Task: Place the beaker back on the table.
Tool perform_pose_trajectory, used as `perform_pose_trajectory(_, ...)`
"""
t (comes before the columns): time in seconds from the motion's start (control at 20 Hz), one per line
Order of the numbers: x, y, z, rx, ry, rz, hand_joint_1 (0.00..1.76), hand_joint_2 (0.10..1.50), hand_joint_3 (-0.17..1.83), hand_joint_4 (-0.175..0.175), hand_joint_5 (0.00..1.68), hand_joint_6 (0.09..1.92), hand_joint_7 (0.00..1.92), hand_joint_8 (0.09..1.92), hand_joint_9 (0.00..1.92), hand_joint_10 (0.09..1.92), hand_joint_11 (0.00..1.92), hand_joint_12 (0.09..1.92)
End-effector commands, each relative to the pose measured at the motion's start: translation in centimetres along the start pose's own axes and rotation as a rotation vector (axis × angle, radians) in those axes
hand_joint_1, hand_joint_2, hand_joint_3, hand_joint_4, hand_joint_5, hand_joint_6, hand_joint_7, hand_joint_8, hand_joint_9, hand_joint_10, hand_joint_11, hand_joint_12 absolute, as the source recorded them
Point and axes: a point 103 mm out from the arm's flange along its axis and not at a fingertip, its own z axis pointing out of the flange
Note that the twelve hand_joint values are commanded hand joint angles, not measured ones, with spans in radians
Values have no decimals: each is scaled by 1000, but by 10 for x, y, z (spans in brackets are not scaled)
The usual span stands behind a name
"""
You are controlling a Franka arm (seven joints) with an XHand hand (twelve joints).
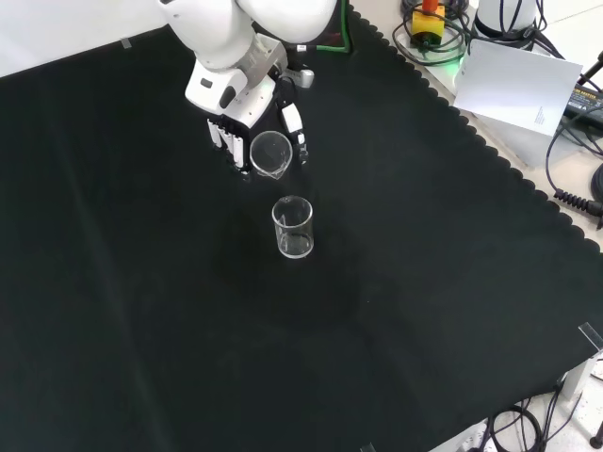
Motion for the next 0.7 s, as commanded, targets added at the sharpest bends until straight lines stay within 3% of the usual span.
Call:
perform_pose_trajectory(0.05,-12,-2,7,-35,40,-13,1113,723,561,175,1241,691,1708,87,1568,87,1136,871)
perform_pose_trajectory(0.5,-24,6,29,-149,100,-16,1112,725,559,175,1239,694,1706,87,1564,87,1134,873)
perform_pose_trajectory(0.7,-33,9,43,-164,134,-23,1112,726,557,175,1237,696,1705,87,1560,87,1134,874)
